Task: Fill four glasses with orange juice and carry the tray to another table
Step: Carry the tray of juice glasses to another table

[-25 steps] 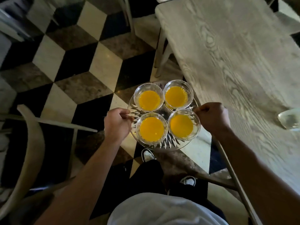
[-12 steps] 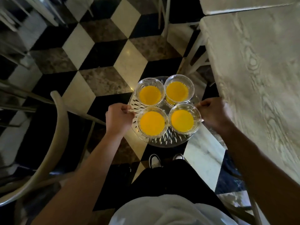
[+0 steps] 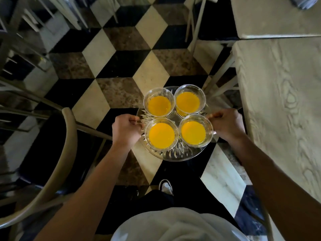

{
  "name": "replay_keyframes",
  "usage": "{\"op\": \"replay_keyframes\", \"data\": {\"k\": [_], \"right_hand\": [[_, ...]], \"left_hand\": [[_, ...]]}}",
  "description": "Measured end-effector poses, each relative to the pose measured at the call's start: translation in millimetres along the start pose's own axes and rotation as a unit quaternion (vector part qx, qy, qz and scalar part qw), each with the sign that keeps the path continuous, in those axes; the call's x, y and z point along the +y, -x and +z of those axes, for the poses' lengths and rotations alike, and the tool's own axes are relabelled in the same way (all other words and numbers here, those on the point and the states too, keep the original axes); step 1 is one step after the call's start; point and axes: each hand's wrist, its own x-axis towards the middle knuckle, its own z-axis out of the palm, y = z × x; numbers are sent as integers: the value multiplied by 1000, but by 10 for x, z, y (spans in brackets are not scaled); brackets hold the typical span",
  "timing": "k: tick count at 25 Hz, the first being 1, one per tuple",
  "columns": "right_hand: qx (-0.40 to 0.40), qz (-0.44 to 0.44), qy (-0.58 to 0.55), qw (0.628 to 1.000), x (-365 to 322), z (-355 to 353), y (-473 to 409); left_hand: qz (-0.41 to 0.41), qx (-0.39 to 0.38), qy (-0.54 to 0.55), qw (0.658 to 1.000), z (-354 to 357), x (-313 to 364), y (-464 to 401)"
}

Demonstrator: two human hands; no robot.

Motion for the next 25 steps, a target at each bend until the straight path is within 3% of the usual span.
{"op": "replay_keyframes", "data": {"k": [14,25], "right_hand": [[-45,-47,20,998,-650,-264,-1380],[-36,-54,32,997,-1097,-272,-2228]], "left_hand": [[-68,59,31,995,239,791,-938],[-68,29,67,995,309,1258,-1809]]}}
